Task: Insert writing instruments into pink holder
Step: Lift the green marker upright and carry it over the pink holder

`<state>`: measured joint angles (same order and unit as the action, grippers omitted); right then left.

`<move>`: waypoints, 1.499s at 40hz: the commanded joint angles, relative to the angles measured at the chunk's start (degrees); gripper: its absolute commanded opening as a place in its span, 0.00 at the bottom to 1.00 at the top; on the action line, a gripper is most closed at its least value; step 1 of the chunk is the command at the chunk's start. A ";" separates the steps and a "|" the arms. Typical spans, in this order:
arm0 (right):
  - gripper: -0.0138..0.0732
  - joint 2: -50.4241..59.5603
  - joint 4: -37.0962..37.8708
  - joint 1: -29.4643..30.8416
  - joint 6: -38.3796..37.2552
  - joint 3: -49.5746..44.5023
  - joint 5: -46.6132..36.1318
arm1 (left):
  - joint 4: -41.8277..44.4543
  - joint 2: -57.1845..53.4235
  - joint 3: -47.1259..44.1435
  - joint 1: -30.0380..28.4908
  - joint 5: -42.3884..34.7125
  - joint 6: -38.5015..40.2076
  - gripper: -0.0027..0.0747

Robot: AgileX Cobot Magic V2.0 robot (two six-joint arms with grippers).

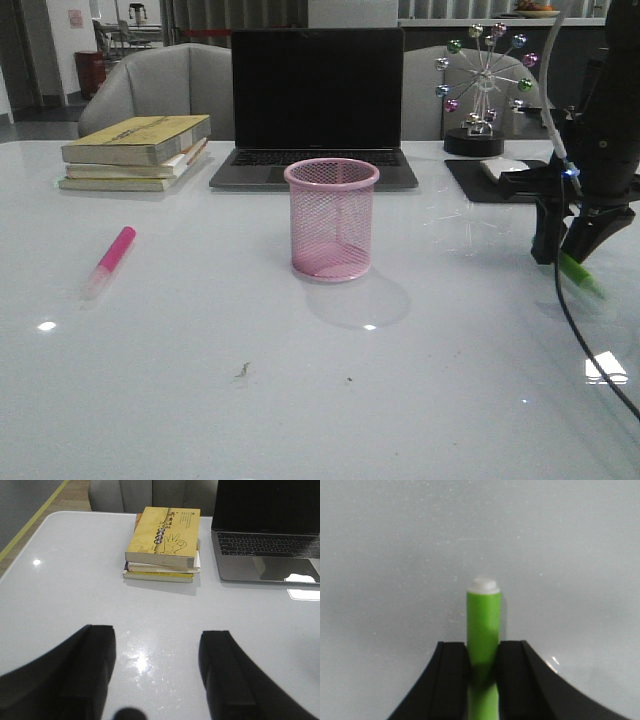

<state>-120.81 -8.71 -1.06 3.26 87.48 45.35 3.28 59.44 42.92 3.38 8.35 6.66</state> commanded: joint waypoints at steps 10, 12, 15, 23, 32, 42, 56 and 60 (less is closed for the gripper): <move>0.39 8.26 -5.00 -2.61 0.37 6.45 0.44 | -0.30 -0.79 2.18 0.33 -4.71 0.26 0.61; 0.39 8.87 -5.00 -3.47 0.37 7.92 0.82 | -0.30 -0.79 2.18 0.33 -4.71 0.26 0.61; 0.39 9.68 -5.00 -4.67 0.37 9.93 1.27 | -0.30 -0.79 2.18 0.33 -4.71 0.26 0.61; 0.39 11.18 -9.29 -8.57 3.08 14.47 -0.98 | -0.30 -0.79 2.18 0.33 -4.71 0.26 0.61; 0.39 12.54 -14.94 -14.45 9.96 14.65 -10.82 | -0.30 -0.79 2.18 0.33 -4.71 0.26 0.61; 0.39 13.46 -15.07 -22.29 17.16 14.09 -27.59 | -0.30 -0.79 2.18 0.33 -4.71 0.26 0.61; 0.39 13.46 -15.07 -23.85 17.17 4.94 -45.35 | -0.30 -0.79 2.18 0.33 -4.71 0.26 0.61; 0.39 13.46 -15.07 -24.28 17.17 0.86 -49.80 | -0.30 -0.79 2.18 0.33 -4.71 0.26 0.61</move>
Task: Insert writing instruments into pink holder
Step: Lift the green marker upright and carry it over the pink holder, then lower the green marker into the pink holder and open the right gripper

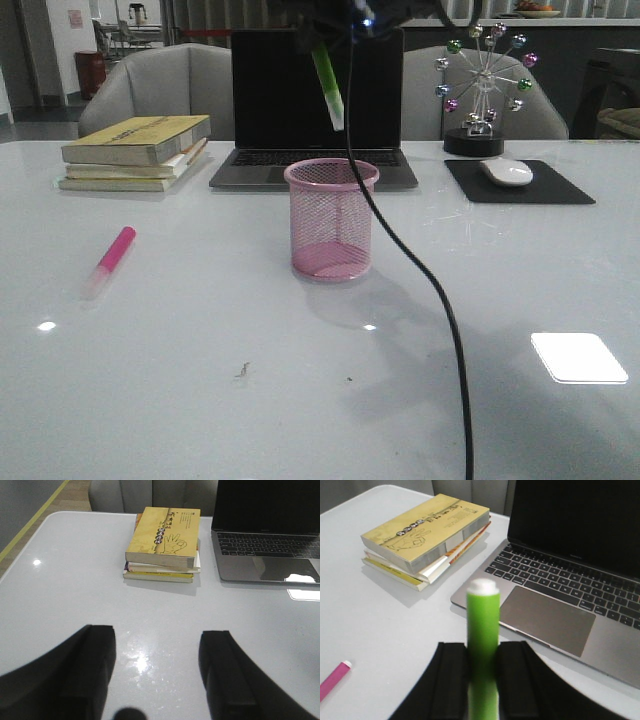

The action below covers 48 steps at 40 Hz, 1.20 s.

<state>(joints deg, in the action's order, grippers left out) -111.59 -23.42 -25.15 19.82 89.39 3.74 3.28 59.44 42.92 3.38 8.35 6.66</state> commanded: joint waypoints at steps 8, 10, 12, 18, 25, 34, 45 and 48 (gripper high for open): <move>0.39 4.24 -0.36 -2.19 0.13 -6.82 -14.01 | -0.30 -0.79 2.18 0.33 -4.71 0.26 0.61; 0.39 4.24 -0.36 -2.56 0.13 -7.56 -15.20 | -0.30 -0.79 2.18 0.33 -4.71 0.26 0.61; 0.39 4.24 -0.36 -2.64 0.13 -7.83 -15.77 | -0.30 -0.79 2.18 0.33 -4.71 0.26 0.61; 0.39 4.18 -0.31 -2.64 0.13 -7.83 -15.58 | -0.30 -0.79 2.18 0.33 -4.71 0.26 0.61; 0.40 3.76 0.27 -2.64 0.13 -7.83 -15.15 | -0.30 -0.79 2.18 0.33 -4.71 0.26 0.61; 0.40 2.61 0.63 -2.64 0.13 -7.83 -13.79 | -0.30 -0.79 2.18 0.33 -4.71 0.26 0.61; 0.47 2.10 0.63 -2.64 0.13 -7.83 -13.28 | -0.30 -0.79 2.18 0.33 -4.71 0.26 0.61; 0.54 1.98 0.63 -2.64 0.13 -7.83 -12.64 | -0.30 -0.79 2.18 0.33 -4.71 0.26 0.61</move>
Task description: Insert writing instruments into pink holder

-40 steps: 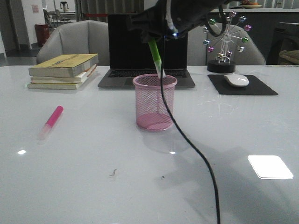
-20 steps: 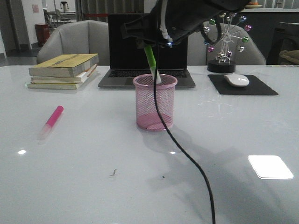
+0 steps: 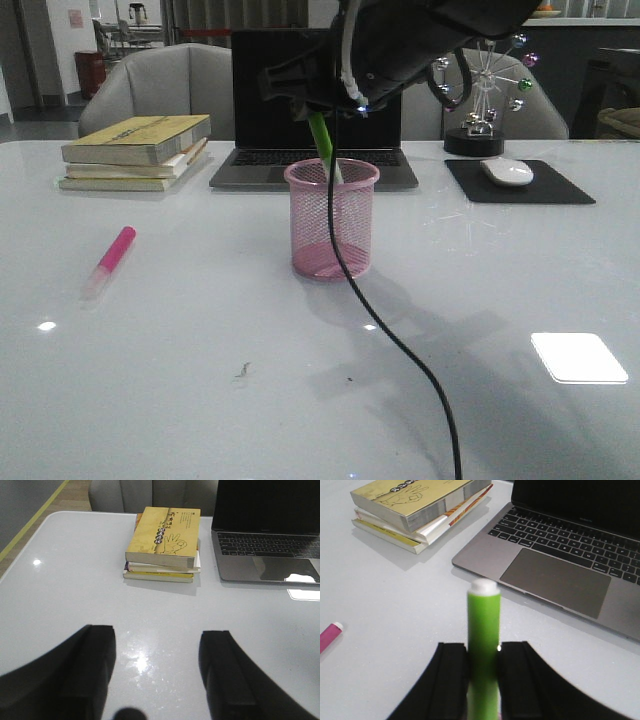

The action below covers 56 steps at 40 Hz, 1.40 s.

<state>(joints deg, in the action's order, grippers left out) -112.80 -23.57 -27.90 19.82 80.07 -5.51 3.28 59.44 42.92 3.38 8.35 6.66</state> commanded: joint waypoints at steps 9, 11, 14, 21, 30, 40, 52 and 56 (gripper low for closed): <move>0.59 3.28 0.90 0.12 0.26 1.48 -1.18 | -0.30 -0.79 2.18 0.33 -4.71 0.26 0.61; 0.59 3.82 1.34 0.55 1.11 1.48 -0.02 | -0.30 -0.79 2.18 0.33 -4.71 0.26 0.61; 0.59 5.36 1.34 2.13 1.17 1.48 4.88 | -0.30 -0.79 2.18 0.33 -4.71 0.26 0.61; 0.59 12.40 1.34 9.13 1.17 1.48 14.04 | -0.30 -0.79 2.18 0.33 -4.71 0.26 0.61; 0.59 22.20 1.80 20.32 1.17 1.48 20.20 | -0.30 -0.79 2.18 0.33 -4.71 0.26 0.61; 0.59 31.39 5.88 29.58 1.17 -0.68 26.49 | -0.30 -0.79 2.18 0.33 -4.71 0.26 0.61; 0.59 45.91 5.88 32.46 1.17 -21.33 23.13 | -0.30 -0.79 2.18 0.33 -4.71 0.26 0.61; 0.59 50.18 5.88 32.46 1.17 -29.36 21.71 | -0.30 -0.79 2.18 0.33 -4.71 0.26 0.61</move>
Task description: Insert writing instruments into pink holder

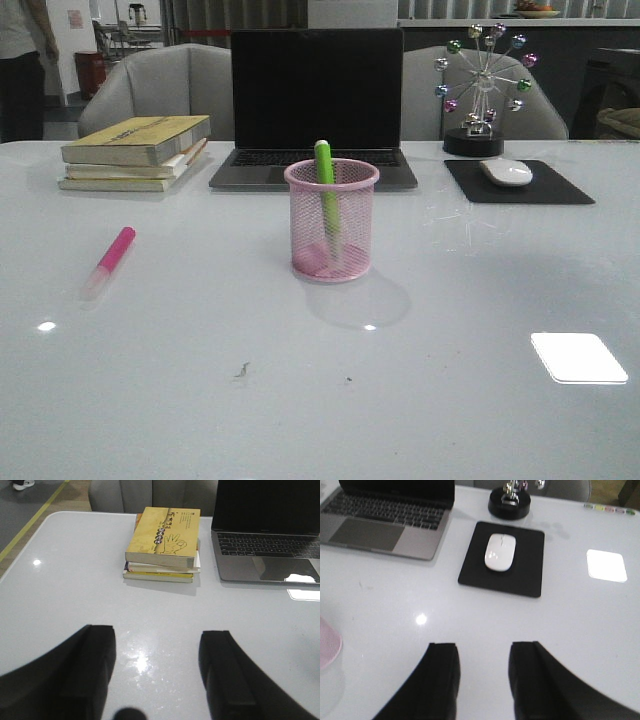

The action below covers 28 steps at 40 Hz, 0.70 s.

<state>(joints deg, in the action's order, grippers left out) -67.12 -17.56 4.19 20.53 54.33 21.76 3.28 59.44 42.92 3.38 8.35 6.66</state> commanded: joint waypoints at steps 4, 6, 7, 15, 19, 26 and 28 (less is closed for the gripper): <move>0.59 9.43 -0.13 0.36 0.46 -10.54 -6.26 | -0.30 -0.79 2.18 0.33 -4.71 0.26 0.61; 0.59 12.02 -0.13 0.36 0.46 -12.95 -6.31 | -0.30 -0.79 2.18 0.33 -4.71 0.26 0.61; 0.59 12.95 -0.13 0.36 0.46 -13.84 -6.31 | -0.30 -0.79 2.18 0.33 -4.71 0.26 0.61; 0.59 19.63 -0.13 0.36 0.46 -18.66 -5.29 | -0.30 -0.79 2.18 0.33 -4.71 0.26 0.61; 0.59 21.00 -0.13 0.36 0.46 -19.33 -4.76 | -0.30 -0.79 2.18 0.33 -4.71 0.26 0.61; 0.59 21.15 -0.13 0.36 0.46 -19.30 -4.43 | -0.30 -0.79 2.18 0.33 -4.71 0.26 0.61; 0.59 21.15 -0.13 0.36 0.46 -19.30 -4.43 | -0.30 -0.79 2.18 0.33 -4.71 0.26 0.61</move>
<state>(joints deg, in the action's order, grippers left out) -46.60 -17.56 4.19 20.53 33.49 21.06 3.28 59.44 42.92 3.38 8.35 6.66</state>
